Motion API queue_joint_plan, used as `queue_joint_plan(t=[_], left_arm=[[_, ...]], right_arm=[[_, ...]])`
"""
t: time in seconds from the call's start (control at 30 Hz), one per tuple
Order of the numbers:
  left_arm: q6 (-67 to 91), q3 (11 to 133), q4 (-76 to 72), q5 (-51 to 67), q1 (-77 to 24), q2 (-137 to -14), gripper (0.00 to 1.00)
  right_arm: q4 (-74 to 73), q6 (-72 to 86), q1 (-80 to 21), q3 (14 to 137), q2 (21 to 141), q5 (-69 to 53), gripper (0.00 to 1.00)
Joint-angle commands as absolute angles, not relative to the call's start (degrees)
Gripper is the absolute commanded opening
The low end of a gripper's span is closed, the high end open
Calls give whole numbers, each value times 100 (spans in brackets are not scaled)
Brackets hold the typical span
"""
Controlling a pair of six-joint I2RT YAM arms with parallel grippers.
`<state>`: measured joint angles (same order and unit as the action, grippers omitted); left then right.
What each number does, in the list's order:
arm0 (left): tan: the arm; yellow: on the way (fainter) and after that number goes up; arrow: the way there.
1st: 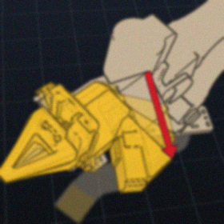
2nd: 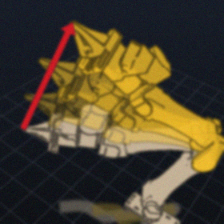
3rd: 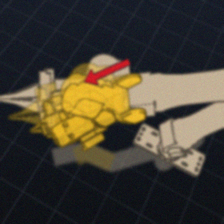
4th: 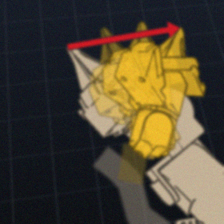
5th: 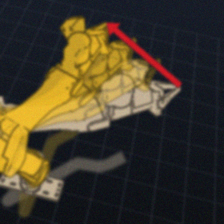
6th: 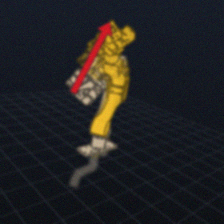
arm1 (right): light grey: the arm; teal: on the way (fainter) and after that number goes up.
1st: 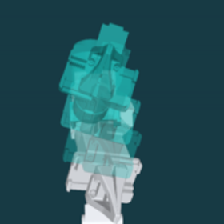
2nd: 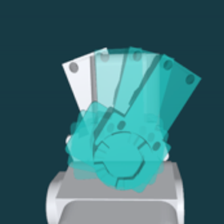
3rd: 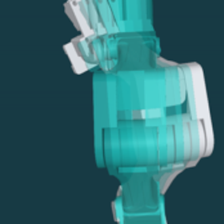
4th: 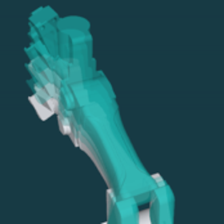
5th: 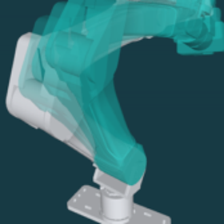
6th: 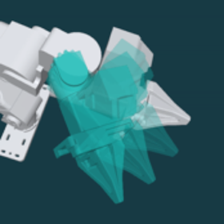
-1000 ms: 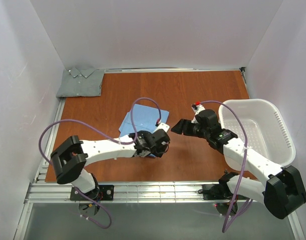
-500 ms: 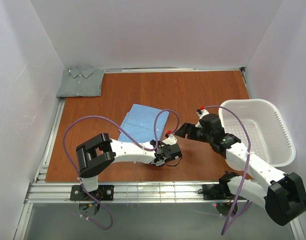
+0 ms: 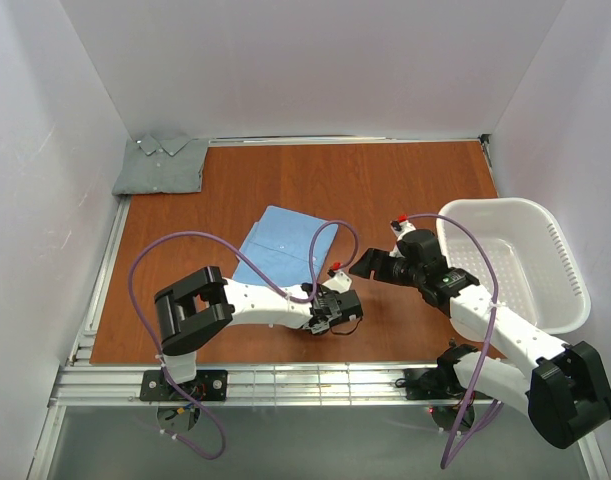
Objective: Fold and stack the long sleeve shirts
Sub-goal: Fold the shirt
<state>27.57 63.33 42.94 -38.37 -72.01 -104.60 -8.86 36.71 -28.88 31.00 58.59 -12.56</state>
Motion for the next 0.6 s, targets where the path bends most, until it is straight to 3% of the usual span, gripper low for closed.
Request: queue_joint_plan(t=[0.0,0.2,0.47,0.57], left_arm=[[2794,6223,4412,-4175,-7163,-10468,44],[3330,5679,4474,-3606,-6680,-9573,49],[3471,5247,3674,-2058,-5731,-7991,81],[3830,5098,3437,-1373,-5451,-7419,86]], right_arm=[[-729,3437,-2865,3129,5792,-1231,85],[-765,2550,-2874,3524,6291,-1449,82],[-843,1275,-3085,4683,7470,-2180,74],[-870,889,-3217,5272,8031,-1934,73]])
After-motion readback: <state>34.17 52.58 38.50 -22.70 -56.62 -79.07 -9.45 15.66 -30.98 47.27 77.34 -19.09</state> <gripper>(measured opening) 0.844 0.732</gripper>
